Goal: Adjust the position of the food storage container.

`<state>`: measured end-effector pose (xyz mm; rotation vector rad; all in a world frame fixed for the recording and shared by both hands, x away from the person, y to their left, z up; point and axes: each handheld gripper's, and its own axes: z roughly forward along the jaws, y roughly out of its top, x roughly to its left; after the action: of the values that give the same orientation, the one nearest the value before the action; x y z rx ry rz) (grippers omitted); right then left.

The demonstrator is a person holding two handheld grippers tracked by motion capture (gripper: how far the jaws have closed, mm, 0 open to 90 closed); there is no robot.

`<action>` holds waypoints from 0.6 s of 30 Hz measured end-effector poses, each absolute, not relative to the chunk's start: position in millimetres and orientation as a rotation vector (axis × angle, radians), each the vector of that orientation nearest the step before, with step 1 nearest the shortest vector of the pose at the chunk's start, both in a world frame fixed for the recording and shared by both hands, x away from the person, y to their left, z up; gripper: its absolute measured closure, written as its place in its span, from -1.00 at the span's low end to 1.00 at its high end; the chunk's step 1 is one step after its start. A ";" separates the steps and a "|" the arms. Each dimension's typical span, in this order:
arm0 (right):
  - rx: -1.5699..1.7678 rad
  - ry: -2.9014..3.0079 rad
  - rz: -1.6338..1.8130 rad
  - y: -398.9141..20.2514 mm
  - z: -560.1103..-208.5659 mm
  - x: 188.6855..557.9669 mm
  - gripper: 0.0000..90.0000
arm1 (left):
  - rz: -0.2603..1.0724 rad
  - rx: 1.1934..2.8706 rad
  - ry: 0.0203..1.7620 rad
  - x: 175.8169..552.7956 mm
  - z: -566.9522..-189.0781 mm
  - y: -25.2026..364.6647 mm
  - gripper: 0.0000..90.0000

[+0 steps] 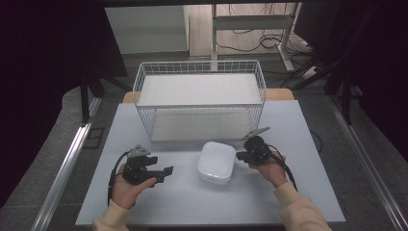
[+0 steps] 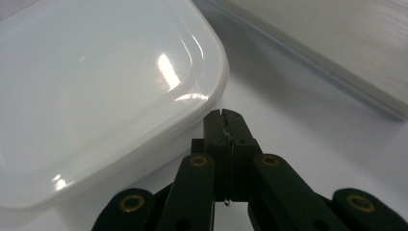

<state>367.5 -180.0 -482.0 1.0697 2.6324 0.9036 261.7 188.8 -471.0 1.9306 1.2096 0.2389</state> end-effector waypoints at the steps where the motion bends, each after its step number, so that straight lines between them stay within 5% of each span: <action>1: 1.070 2.630 0.909 -178.0 -482.3 369.0 0.99 | 0.239 1.931 1.209 261.8 -471.0 189.0 -0.46; 18: 0.982 2.653 0.944 -150.3 -480.6 369.2 0.99 | 0.244 1.926 1.216 262.6 -471.2 192.7 -0.46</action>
<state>369.2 -150.3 -480.6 0.9819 2.6535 0.9440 262.6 192.7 -471.2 1.9256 1.2156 0.2444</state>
